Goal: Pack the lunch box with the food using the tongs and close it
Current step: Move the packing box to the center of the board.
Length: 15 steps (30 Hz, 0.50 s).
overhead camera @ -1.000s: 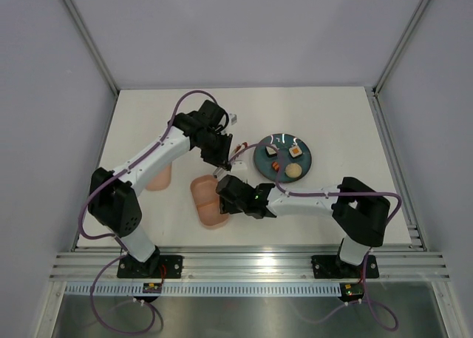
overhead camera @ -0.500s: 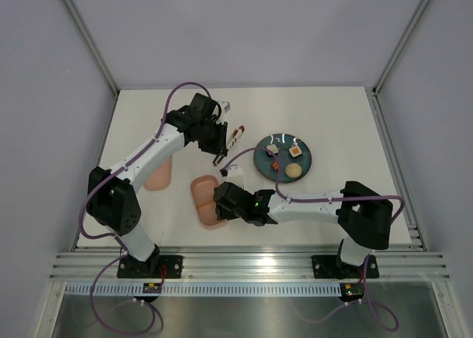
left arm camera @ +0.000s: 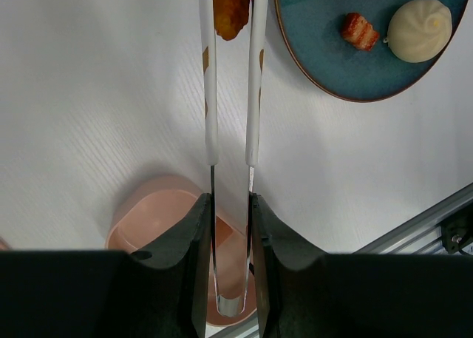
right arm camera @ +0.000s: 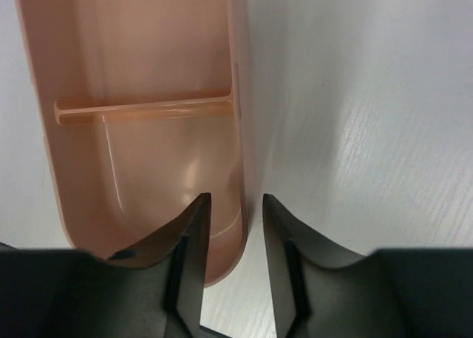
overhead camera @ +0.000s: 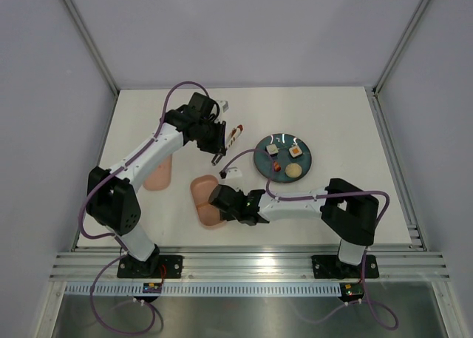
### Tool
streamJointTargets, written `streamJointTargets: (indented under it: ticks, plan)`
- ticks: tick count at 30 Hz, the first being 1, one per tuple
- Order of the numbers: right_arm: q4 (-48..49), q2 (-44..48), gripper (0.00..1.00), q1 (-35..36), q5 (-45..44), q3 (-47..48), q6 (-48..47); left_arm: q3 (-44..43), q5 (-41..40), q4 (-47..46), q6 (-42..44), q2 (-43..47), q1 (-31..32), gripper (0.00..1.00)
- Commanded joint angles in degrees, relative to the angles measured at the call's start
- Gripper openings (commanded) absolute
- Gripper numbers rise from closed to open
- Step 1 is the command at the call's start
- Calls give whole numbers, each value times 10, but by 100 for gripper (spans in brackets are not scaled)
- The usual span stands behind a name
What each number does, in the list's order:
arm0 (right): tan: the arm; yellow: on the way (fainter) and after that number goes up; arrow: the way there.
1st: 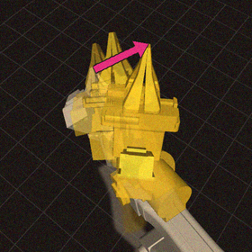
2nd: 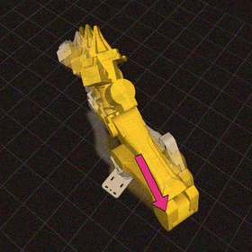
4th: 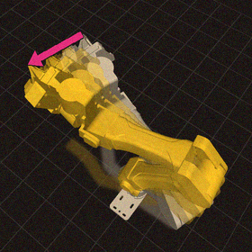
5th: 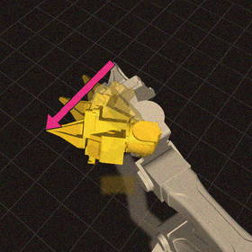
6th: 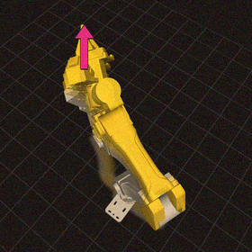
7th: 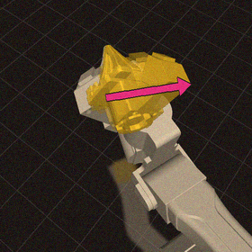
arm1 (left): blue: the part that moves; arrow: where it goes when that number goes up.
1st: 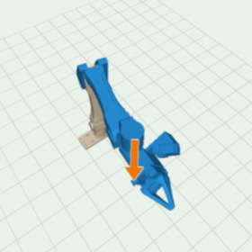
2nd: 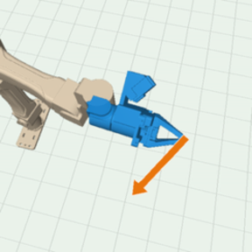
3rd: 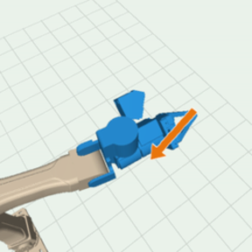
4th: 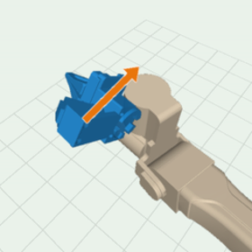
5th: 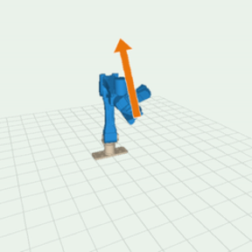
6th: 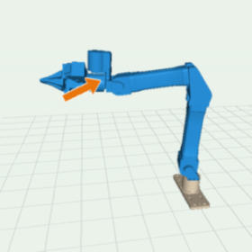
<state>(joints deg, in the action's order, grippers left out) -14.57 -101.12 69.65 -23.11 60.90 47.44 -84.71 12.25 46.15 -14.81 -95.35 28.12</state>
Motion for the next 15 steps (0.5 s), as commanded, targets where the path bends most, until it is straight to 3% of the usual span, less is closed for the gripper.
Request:
streamJointTargets:
  ticks: [1, 2, 6, 15]
  plan:
    - [-17, -19, 39, 1, -27, 33, 11, -8, 15, -32, 6, 6, -5, 0]
    - [-20, -20, 34, 1, -32, 33, 12, -8, 15, -32, 6, 6, -6, 0]
    - [-26, 5, 0, 1, -67, 14, 37, -7, 14, -30, 7, 6, -10, 0]
    - [-90, 28, 0, -28, -122, 12, 74, -1, 14, -30, 7, 13, -14, 0]
